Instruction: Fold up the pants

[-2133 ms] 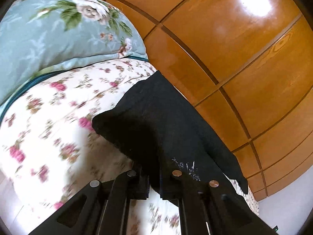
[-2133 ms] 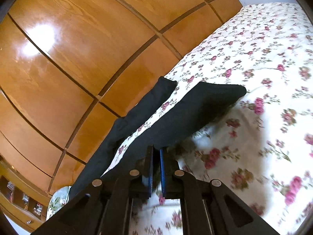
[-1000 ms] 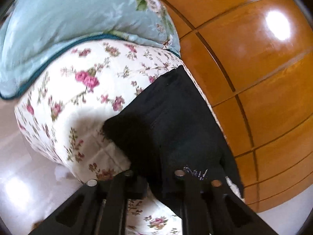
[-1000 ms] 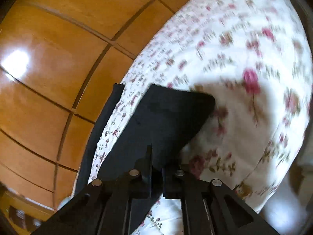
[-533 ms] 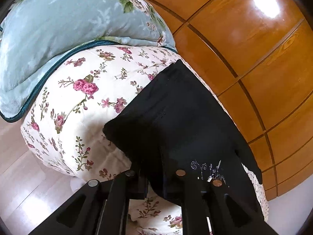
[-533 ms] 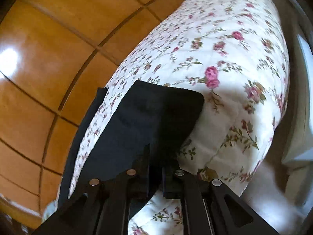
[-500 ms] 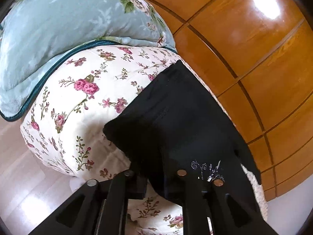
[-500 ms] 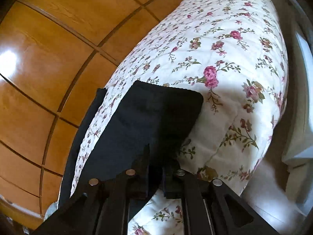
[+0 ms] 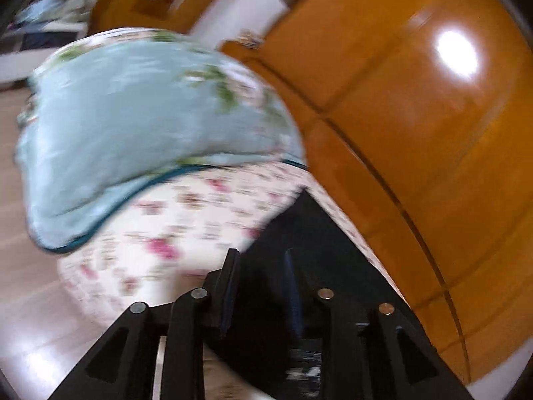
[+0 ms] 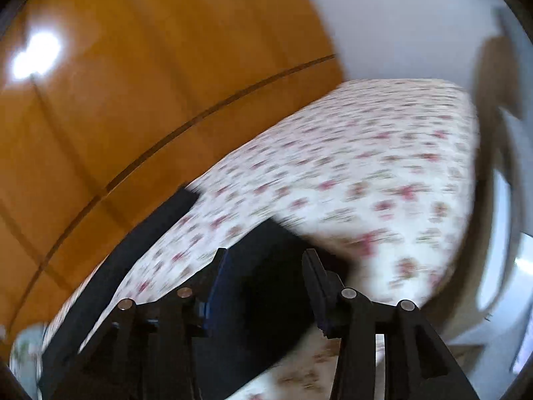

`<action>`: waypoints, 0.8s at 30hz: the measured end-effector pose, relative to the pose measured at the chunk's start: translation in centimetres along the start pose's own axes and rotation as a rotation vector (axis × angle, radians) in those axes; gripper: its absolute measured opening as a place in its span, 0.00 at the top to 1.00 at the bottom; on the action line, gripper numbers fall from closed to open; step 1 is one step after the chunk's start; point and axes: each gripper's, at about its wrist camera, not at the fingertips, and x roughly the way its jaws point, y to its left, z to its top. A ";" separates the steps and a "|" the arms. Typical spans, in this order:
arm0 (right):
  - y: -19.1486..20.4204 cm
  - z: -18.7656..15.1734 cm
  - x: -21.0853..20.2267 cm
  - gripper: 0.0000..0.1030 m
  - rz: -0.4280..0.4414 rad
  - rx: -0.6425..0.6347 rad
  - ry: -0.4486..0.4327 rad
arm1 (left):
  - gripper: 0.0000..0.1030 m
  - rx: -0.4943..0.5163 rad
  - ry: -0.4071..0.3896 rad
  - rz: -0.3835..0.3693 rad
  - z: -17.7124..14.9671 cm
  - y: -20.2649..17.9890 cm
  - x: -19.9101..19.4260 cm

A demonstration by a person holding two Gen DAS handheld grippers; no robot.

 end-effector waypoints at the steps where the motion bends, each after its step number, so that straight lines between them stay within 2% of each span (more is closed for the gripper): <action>1: 1.3 -0.5 0.9 0.54 0.037 -0.029 0.033 | 0.67 0.038 0.020 -0.018 -0.2 -1.5 0.8; 4: 4.6 -2.1 3.5 0.53 0.114 -0.084 0.134 | 0.61 0.146 0.099 -0.056 -1.0 -5.9 4.2; 6: 6.1 -3.1 4.7 0.51 0.155 -0.118 0.192 | 0.61 0.219 0.150 -0.083 -1.6 -8.7 6.9; 11: 10.2 -4.6 7.9 0.43 0.227 -0.217 0.302 | 0.61 0.327 0.172 -0.055 -2.4 -13.4 13.0; 14: 11.5 -3.9 10.4 0.41 0.246 -0.217 0.353 | 0.61 0.320 0.177 -0.022 -2.6 -13.9 16.2; 17: 12.3 -2.5 13.1 0.41 0.258 -0.186 0.386 | 0.61 0.342 0.214 0.019 -3.9 -13.2 18.9; 19: 12.6 -1.4 15.2 0.41 0.258 -0.162 0.400 | 0.61 0.289 0.269 -0.008 -4.6 -11.8 19.8; 21: 13.0 -0.3 17.4 0.41 0.261 -0.139 0.410 | 0.59 0.237 0.258 -0.061 -4.2 -11.0 19.4; 24: 13.5 1.2 20.7 0.41 0.256 -0.106 0.419 | 0.59 0.233 0.254 -0.071 -4.4 -10.9 19.3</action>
